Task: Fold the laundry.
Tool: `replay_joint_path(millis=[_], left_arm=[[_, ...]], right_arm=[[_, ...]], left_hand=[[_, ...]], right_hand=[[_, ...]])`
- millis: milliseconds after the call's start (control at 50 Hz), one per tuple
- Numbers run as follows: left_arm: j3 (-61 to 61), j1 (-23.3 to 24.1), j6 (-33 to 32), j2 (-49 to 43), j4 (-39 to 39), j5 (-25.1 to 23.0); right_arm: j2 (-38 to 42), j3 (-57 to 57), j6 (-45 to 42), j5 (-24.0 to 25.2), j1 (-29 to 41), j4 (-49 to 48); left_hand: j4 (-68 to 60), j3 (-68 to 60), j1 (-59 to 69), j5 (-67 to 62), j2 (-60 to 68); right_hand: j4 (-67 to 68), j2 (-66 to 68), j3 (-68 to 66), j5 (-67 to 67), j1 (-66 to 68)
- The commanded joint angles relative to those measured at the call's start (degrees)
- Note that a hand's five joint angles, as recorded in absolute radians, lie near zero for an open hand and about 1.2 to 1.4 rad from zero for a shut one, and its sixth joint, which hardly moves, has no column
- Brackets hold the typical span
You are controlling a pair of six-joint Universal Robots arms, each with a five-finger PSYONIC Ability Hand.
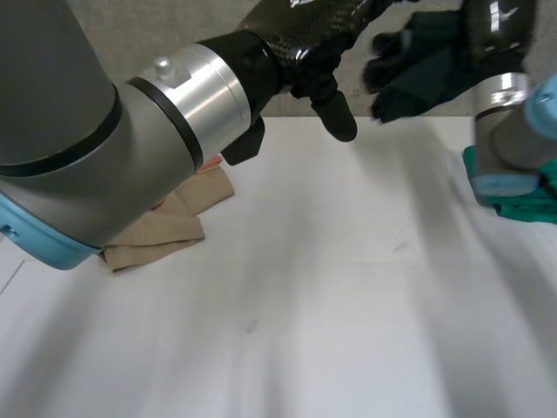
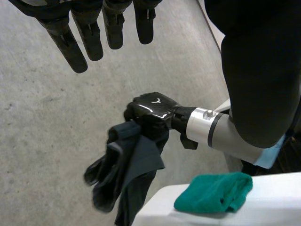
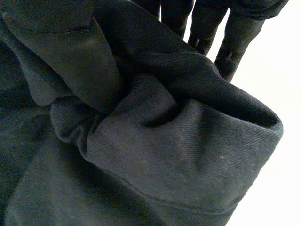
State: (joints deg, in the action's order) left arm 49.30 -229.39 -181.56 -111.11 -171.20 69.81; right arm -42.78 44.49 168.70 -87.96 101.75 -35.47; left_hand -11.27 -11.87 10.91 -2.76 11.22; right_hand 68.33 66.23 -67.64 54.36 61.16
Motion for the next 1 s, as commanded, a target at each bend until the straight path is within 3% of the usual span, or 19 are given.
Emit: replay_joint_path(millis=[20,160,340,540,700,780,1000], left_arm=[[-0.3,0.3,0.9,-0.1,0.1,0.1],[0.8,0.8,0.8,-1.5,-0.1,0.2],[1.5,0.9,0.5,-4.2,0.1,0.2],[0.0,1.4,0.4,-5.4,-0.1,0.3],[-0.2,1.5,0.4,-5.1,0.2,0.3],[0.3,1.3,0.4,-5.2,0.3,0.3],[1.2,0.8,0.4,-4.9,0.3,0.2]], right_arm=[[8.6,-9.0,2.4,9.5,-9.5,1.6],[18.1,-9.4,2.3,18.2,-17.6,-0.2],[22.0,-1.2,-3.0,21.6,-24.6,-6.4],[18.2,2.3,-0.7,20.4,-23.8,-12.0],[18.0,2.4,-4.9,9.8,-22.0,-13.0],[18.0,5.2,-9.2,7.5,-22.6,-12.4],[13.5,14.6,-7.8,15.6,-22.9,-13.2]], left_hand=[[1.3,1.9,-0.9,2.8,-1.2],[1.3,1.9,-0.9,2.8,-1.2],[1.3,1.9,-0.9,2.8,-1.2],[1.3,1.9,-0.9,2.8,-1.2],[1.3,1.9,-0.9,2.8,-1.2],[1.3,1.9,-0.9,2.8,-1.2],[1.3,1.9,-0.9,2.8,-1.2]], right_hand=[[11.7,13.8,-12.4,15.6,18.8],[11.7,13.8,-12.4,15.6,18.8],[11.7,13.8,-12.4,15.6,18.8],[11.7,13.8,-12.4,15.6,18.8],[11.7,13.8,-12.4,15.6,18.8],[11.7,13.8,-12.4,15.6,18.8],[11.7,13.8,-12.4,15.6,18.8]])
